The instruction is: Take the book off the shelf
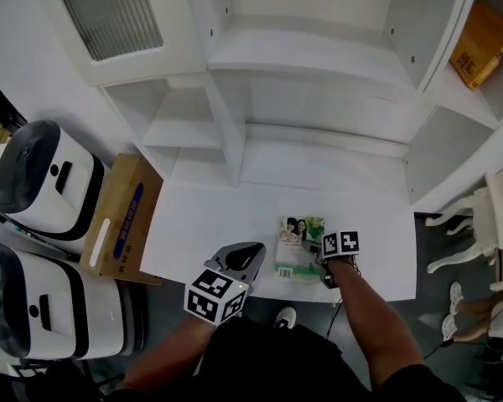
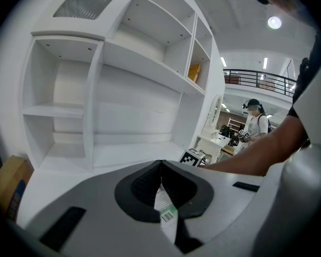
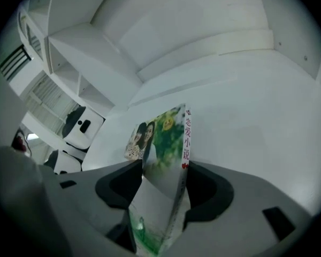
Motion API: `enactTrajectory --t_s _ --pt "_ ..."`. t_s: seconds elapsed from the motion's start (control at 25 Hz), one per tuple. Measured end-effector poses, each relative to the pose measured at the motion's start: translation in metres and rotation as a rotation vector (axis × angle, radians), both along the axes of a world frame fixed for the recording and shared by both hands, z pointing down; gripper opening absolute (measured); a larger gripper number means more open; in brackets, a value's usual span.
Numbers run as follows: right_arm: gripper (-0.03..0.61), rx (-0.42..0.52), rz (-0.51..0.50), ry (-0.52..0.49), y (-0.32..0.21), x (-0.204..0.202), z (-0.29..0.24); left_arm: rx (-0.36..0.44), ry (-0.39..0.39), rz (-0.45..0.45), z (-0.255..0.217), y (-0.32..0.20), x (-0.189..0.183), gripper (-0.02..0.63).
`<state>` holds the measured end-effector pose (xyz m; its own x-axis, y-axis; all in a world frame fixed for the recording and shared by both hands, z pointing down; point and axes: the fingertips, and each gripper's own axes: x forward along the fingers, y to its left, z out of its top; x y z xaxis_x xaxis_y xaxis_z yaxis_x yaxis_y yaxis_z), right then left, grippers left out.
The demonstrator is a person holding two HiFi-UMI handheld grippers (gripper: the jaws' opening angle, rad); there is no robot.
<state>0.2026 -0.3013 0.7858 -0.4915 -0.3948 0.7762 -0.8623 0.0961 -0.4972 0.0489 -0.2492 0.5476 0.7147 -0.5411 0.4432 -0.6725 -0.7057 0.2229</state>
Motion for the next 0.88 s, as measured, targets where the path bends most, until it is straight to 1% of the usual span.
enactTrajectory --t_s 0.16,0.28,0.32,0.52,0.64,0.72,0.88 --pt "0.249 0.02 -0.054 0.104 0.0 0.006 0.0 0.0 0.003 -0.001 0.0 0.001 0.001 0.011" --pt "0.252 0.061 -0.051 0.182 -0.004 0.018 -0.005 0.002 0.008 -0.002 -0.001 0.001 0.001 0.011" --pt "0.252 0.074 -0.045 0.189 -0.006 0.021 -0.008 0.002 0.01 -0.004 -0.002 0.001 0.001 0.011" --pt "0.252 0.112 0.012 0.116 -0.009 0.029 -0.027 0.004 0.015 -0.017 -0.001 -0.002 0.002 0.011" --pt "0.25 0.156 0.049 0.063 -0.007 0.035 -0.043 0.007 0.019 -0.023 -0.002 -0.003 0.005 0.011" --pt "0.25 0.205 0.083 0.012 -0.006 0.038 -0.06 0.01 0.021 -0.026 -0.003 -0.002 0.007 0.011" --pt "0.249 0.351 0.122 -0.095 -0.001 0.037 -0.113 0.023 0.058 -0.031 -0.013 -0.002 0.013 0.011"
